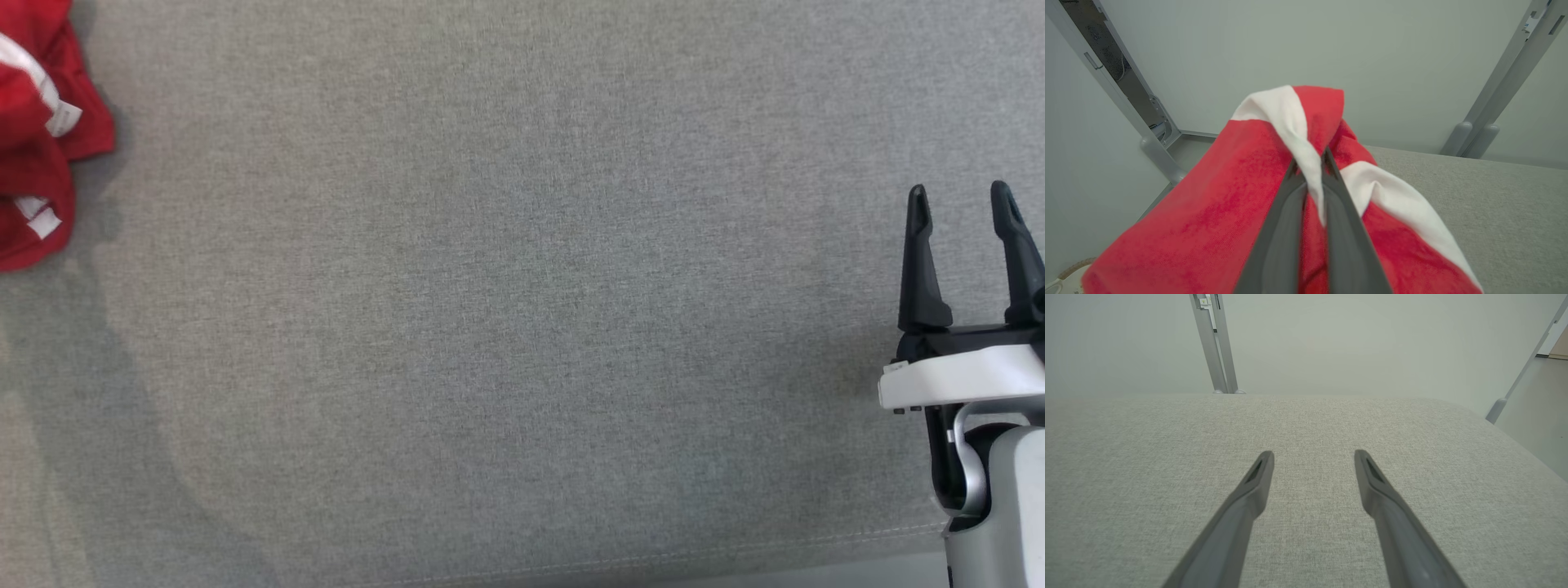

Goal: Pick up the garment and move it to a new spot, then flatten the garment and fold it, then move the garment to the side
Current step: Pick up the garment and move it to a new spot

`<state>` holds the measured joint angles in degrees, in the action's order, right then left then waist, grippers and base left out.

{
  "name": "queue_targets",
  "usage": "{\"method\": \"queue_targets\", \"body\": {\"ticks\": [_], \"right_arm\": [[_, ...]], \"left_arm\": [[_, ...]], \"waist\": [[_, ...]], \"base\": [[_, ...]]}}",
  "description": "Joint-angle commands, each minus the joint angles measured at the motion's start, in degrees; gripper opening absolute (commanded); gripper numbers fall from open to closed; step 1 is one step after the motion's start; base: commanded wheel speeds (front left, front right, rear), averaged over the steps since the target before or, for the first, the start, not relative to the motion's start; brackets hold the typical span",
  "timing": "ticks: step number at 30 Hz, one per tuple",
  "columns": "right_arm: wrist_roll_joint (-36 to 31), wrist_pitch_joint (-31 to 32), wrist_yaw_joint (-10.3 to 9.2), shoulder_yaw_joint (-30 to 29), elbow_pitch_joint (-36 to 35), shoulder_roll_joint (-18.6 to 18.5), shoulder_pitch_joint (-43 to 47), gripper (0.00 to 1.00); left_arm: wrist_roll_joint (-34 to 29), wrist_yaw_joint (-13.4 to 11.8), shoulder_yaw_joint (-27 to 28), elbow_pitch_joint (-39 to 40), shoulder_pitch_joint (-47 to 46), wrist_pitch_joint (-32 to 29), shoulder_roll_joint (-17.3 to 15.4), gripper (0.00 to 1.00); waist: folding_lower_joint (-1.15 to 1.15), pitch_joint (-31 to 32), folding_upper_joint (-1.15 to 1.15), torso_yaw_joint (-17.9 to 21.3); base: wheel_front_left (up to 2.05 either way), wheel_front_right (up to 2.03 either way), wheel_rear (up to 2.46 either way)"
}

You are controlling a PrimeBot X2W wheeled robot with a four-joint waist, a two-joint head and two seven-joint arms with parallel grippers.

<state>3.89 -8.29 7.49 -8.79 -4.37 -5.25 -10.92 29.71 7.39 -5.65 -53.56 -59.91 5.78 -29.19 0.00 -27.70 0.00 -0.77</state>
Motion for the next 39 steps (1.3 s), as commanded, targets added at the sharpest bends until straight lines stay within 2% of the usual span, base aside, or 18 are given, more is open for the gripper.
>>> {"method": "queue_targets", "body": {"ticks": [1,8,13,18,23,31,39], "right_arm": [[0.4,-0.6,0.01,0.1,0.6,0.1,0.4,1.00],[1.2,-2.4,0.01,0.9,4.0,0.9,1.5,1.00],[1.7,-3.5,0.01,1.3,6.1,1.5,2.2,1.00],[2.4,-4.6,0.01,1.8,7.7,1.9,2.2,1.00],[3.2,-5.6,0.01,2.8,9.3,2.2,1.6,1.00],[5.7,-6.6,0.01,4.5,11.7,2.4,0.5,1.00],[7.2,-6.9,0.02,5.7,12.9,2.4,-0.2,1.00]], "left_arm": [[-0.3,0.1,-0.5,0.9,-1.2,1.1,-0.6,0.00],[-0.4,0.1,-4.5,9.4,-4.6,3.4,-0.7,0.00],[0.4,0.1,-7.7,19.1,-7.3,1.1,0.5,0.00],[0.7,-0.3,-10.3,28.7,-9.9,-2.6,3.2,0.00],[0.8,-1.3,-13.7,35.2,-10.1,-5.8,7.9,0.00],[0.4,-2.8,-19.3,38.5,-2.4,-6.1,12.9,0.00],[2.4,-4.8,-22.0,33.3,11.9,-2.0,16.5,0.00]], "waist": [[0.00,2.6,0.00,-0.2],[0.00,7.7,0.00,0.6],[0.00,10.0,0.00,3.0],[0.00,10.6,0.00,6.7],[0.00,10.0,0.00,10.9],[0.00,8.4,0.00,16.3],[0.00,7.7,0.00,18.1]], "base": [[0.00,0.00,0.00],[0.00,0.00,0.00],[0.00,0.00,0.00],[0.00,0.00,0.00],[0.00,0.00,0.00],[0.00,0.00,0.00],[0.00,0.00,0.00]]}}
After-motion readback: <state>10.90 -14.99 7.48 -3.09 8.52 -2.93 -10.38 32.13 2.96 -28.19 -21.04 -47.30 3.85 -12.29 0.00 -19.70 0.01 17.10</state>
